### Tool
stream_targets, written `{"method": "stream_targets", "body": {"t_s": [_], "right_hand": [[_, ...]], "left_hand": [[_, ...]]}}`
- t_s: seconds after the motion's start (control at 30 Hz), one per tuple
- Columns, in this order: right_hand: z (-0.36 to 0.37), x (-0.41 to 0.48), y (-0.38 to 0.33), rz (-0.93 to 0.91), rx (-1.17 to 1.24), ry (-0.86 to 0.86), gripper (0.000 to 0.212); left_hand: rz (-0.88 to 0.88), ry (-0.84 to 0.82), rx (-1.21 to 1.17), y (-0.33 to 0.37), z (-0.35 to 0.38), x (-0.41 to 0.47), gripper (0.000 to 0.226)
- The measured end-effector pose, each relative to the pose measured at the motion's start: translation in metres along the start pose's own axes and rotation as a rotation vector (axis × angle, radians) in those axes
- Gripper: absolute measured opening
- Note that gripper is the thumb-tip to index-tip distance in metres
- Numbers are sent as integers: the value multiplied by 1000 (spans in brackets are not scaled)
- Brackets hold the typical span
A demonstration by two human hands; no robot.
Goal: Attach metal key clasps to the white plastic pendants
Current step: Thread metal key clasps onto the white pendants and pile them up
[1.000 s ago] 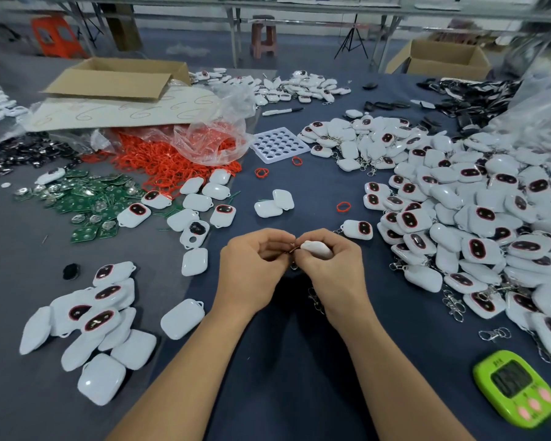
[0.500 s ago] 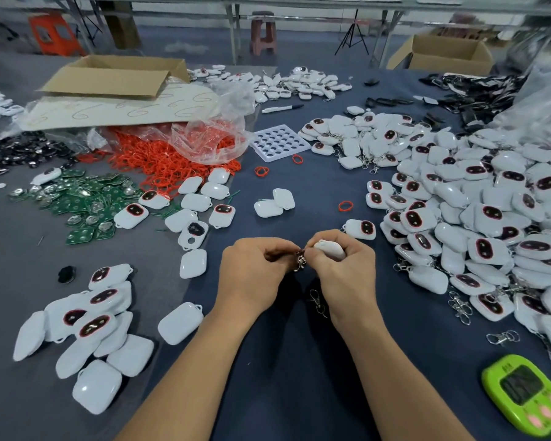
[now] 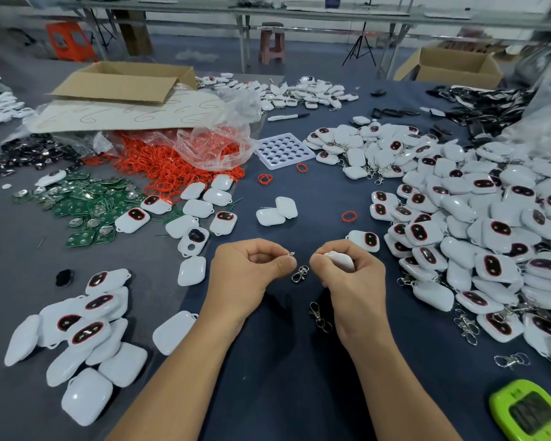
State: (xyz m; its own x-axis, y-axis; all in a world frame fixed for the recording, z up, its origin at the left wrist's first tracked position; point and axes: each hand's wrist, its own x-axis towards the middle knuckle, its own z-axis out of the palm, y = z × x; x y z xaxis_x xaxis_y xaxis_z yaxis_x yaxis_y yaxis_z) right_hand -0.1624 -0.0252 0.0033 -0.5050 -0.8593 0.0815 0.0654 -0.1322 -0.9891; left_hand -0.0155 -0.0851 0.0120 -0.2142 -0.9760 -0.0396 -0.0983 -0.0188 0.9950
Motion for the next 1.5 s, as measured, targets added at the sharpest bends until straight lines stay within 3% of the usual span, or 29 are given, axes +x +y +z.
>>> {"method": "stream_targets", "body": {"t_s": [0.2, 0.57, 0.73, 0.9, 1.0, 1.17, 1.37, 1.5], "right_hand": [[4, -3, -3, -7, -40, -50, 12], [4, -3, -5, -22, -94, -46, 13], [3, -4, -4, -24, -151, -81, 11], [1, -2, -4, 31, -178, -61, 9], [0, 0, -5, 37, -250, -53, 10], [-4, 2, -6, 9, -371, -65, 23], [-9, 2, -7, 41, -307, -69, 13], [-13, 5, -10, 60, -247, -133, 13]], "left_hand": [[-35, -52, -147, 7, -1, -1, 19], [79, -31, -61, 0, 6, -4, 23], [45, -68, -128, 4, 7, -6, 27], [75, -45, 35, 3, 8, -6, 25], [115, 11, 210, 1, 10, -8, 8], [232, 7, 306, 0, 14, -12, 33], [404, 40, 407, 4, 15, -17, 31], [374, 52, 366, 4, 15, -17, 30]]}}
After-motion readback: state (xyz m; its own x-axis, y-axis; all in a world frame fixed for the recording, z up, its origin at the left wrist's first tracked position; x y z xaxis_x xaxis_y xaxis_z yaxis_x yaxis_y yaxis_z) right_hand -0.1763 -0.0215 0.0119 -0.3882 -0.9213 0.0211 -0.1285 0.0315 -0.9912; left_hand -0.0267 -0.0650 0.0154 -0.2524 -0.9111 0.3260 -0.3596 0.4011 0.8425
